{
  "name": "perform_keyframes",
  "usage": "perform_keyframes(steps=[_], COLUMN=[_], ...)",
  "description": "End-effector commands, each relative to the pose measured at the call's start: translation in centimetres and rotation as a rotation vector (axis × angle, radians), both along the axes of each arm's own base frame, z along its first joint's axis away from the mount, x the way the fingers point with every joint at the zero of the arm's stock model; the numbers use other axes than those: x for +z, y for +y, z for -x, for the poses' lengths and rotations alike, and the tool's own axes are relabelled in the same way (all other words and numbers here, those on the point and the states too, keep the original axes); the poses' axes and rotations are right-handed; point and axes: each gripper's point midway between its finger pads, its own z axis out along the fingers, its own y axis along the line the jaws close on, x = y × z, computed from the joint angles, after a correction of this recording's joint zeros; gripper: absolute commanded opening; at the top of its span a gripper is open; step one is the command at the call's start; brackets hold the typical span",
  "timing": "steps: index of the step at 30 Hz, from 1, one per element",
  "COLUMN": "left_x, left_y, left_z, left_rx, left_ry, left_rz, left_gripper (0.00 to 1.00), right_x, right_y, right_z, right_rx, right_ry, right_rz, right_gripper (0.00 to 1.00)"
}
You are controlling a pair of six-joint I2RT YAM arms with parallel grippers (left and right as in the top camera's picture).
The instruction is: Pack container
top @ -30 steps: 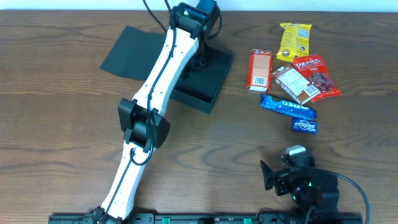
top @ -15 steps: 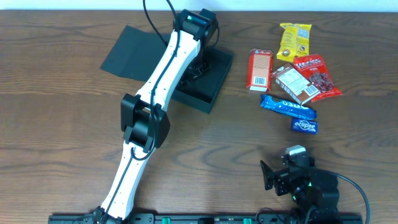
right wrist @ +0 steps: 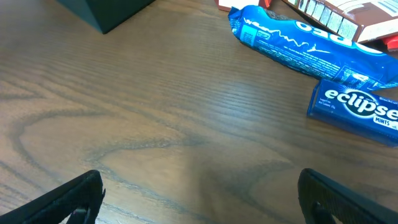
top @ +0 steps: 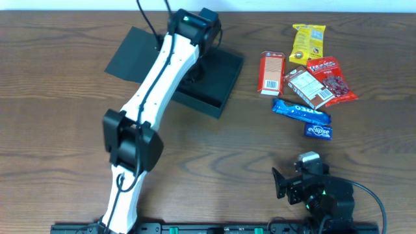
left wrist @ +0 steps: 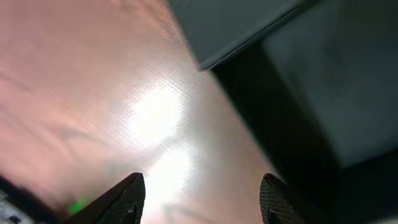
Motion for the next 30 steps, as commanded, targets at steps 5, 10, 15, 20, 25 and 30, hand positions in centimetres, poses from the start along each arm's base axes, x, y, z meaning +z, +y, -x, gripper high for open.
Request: perform_keyframes(steps=[5,10,15,20,25,30], left_x=[-5.7,-6.7,-8.8,-9.7,-9.9,-10.6], left_y=[-0.8,-1.2,-3.1,-3.6,-3.8,-2.9], left_z=[1.5,0.3,0.3,-0.4,-0.5,0.2], left_rx=[-0.015,-0.012,-0.003,0.016,0.011,-0.038], left_ry=[0.138,0.085,0.096,0.067,0.063,0.094], left_rz=[0.104,0.140,0.252,0.278,0.280,0.232], left_gripper=[0.59,0.60,0.62,0.58,0.40,0.13], right_x=[-0.3,-0.3,-0.3,-0.3,-0.3,-0.3], right_y=[-0.1,-0.1,-0.1,0.0,-0.1,-0.1], right_z=[0.0,0.0,0.0,0.0,0.0,0.0], right_rx=[-0.011,-0.011,-0.011,-0.011,-0.011,-0.011], right_ry=[0.007,0.007,0.007,0.007,0.007,0.007], right_rz=[-0.012,-0.012,-0.012,-0.012,-0.012,-0.012], right_gripper=[0.99,0.99,0.99,0.99,0.99,0.99])
